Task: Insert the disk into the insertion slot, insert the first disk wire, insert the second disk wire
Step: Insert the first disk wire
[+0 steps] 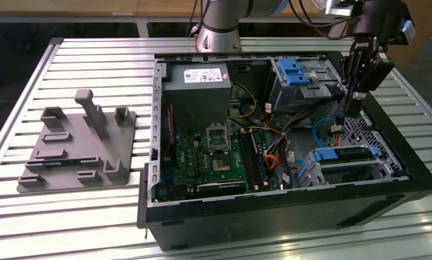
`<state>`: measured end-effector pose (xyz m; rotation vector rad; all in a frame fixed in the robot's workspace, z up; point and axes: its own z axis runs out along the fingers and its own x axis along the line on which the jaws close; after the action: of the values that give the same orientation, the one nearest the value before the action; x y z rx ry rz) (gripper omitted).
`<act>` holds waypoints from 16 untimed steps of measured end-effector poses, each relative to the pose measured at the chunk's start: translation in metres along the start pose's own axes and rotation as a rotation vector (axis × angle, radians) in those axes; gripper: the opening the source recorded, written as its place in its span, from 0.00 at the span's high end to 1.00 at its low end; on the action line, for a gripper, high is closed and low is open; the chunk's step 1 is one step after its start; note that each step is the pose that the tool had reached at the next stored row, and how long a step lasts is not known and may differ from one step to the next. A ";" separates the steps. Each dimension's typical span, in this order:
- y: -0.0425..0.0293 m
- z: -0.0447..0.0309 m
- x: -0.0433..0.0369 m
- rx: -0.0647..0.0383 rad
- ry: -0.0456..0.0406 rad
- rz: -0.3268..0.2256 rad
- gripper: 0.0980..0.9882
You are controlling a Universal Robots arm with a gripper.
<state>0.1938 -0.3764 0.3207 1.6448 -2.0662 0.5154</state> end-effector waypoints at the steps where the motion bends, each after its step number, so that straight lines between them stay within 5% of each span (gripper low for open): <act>1: 0.0000 0.0000 0.0000 0.009 0.0011 -0.013 0.93; 4: 0.0003 0.0002 0.0006 0.032 0.0033 -0.046 0.93; 9: 0.0025 0.0039 0.0061 0.031 -0.0129 -0.049 0.93; 11: 0.0022 0.0051 0.0083 0.028 -0.0324 -0.051 0.93; 16: 0.0017 0.0069 0.0122 0.014 -0.1177 -0.059 0.93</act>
<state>0.1891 -0.3897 0.3217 1.7773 -2.0942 0.4240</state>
